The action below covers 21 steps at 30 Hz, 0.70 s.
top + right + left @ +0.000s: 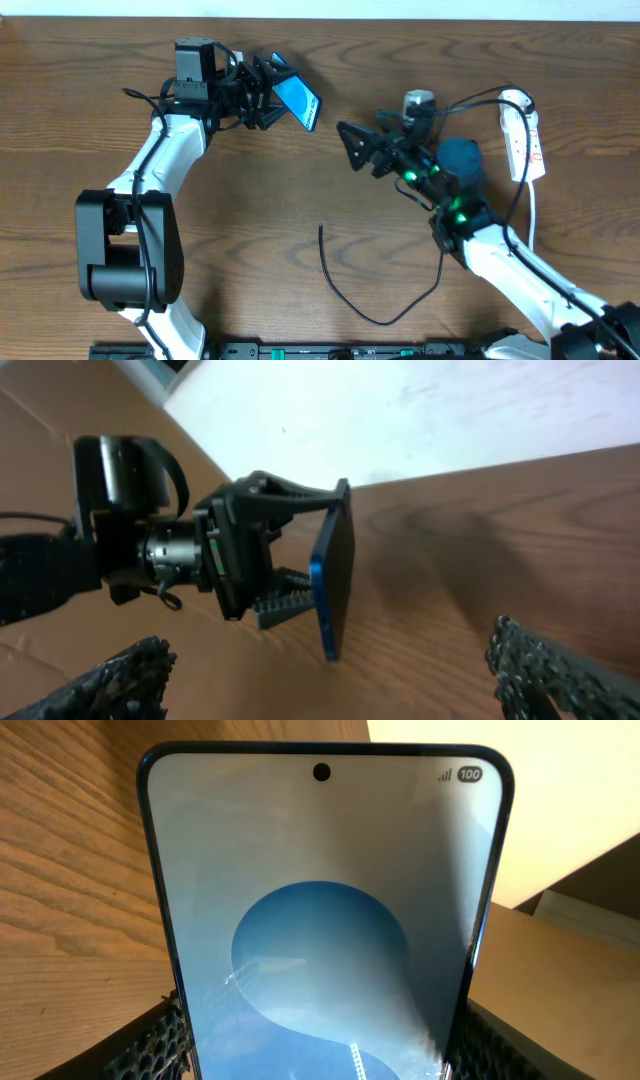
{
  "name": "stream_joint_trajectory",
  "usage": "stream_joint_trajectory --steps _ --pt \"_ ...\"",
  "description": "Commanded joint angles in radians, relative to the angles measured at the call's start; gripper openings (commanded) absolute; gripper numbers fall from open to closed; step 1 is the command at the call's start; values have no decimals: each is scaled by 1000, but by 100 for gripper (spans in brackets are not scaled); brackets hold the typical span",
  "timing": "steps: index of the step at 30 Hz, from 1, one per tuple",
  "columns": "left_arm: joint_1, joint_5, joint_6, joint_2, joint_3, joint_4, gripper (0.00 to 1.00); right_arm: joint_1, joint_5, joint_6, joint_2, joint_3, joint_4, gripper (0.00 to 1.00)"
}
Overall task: Plug charger to phone and switch on socket
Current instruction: 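Move the open right gripper from rest toward the phone, then close the right gripper on the phone's bottom edge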
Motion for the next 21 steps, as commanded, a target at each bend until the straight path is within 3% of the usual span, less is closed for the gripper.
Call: stream_joint_trajectory --steps 1,8,21 --pt "0 37 10 -26 5 8 7 19 -43 -55 55 71 -20 99" --pt "0 37 10 -26 5 8 7 32 -156 -151 153 164 -63 99" --pt "0 37 10 -26 5 8 7 77 -149 -201 235 219 -74 99"
